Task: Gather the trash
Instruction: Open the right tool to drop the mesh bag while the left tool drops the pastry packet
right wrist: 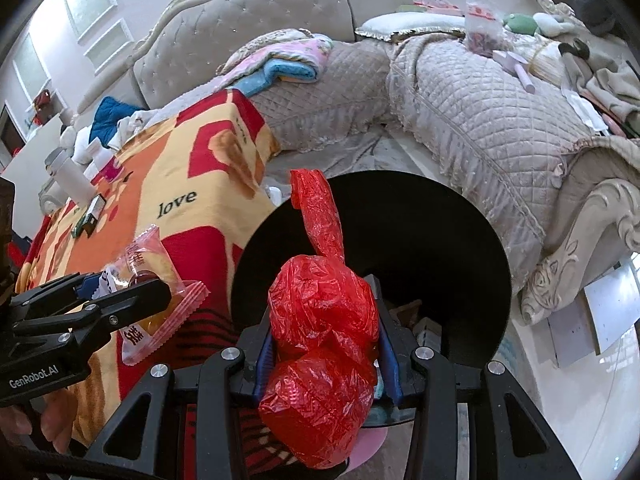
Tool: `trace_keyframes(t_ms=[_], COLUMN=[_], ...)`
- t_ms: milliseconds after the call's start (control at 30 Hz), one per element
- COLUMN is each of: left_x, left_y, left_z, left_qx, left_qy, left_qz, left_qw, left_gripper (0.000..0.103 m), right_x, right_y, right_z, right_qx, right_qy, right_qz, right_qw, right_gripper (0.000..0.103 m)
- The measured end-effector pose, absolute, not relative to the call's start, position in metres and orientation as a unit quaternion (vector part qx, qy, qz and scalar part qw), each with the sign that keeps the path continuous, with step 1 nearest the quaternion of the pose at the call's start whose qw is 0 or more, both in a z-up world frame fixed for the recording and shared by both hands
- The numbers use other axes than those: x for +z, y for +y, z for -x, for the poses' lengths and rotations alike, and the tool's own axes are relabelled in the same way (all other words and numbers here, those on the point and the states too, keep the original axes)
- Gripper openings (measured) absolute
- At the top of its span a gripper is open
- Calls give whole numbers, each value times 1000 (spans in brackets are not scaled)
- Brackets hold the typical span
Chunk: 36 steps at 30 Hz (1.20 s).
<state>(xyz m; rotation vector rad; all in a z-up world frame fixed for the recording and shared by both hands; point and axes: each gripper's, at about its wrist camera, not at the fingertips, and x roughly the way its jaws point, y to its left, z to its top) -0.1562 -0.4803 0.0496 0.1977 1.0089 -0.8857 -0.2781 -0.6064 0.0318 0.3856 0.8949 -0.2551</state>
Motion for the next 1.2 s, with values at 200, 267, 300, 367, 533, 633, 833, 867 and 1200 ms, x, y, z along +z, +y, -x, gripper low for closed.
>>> trace_keyframes(t_ms=[200,267,300,367,533,633,833,867,1200], left_x=[49,48,48,47,43,40,36,35,30], left_y=[-490,-493,-494,-499,-508,-511,-518,-519,-525], left_z=[156,156,156,156,156,155,154,154,152], left_qx=[-414,-416,-417,-419,-425,-425,-429,-429,-434], left_qy=[465,467,468,469,472,474,478,478,484], left_qz=[-96,-95,-94,-93,-92,-93,-94,-94,-95], left_qw=[776,775,774,772,767,765,761,761,754], left_gripper=[50,50,50,50,50,50,50,50,50], right_x=[30,28,27,26,24,24,21,20,17], right_y=[-615,-618,-618,-620,-626,-632,-637,-638,-649], right_z=[281,282,282,282,283,284,282,282,282], right_qx=[-129,-131,-132,-134,-140,-143,-147,-147,-167], right_qy=[427,428,429,430,429,427,429,430,429], right_qz=[-193,-195,-196,-199,-206,-211,-216,-217,-236], right_qw=[874,872,872,870,868,868,865,864,856], right_gripper=[42,42,42,42,42,42,42,42,52])
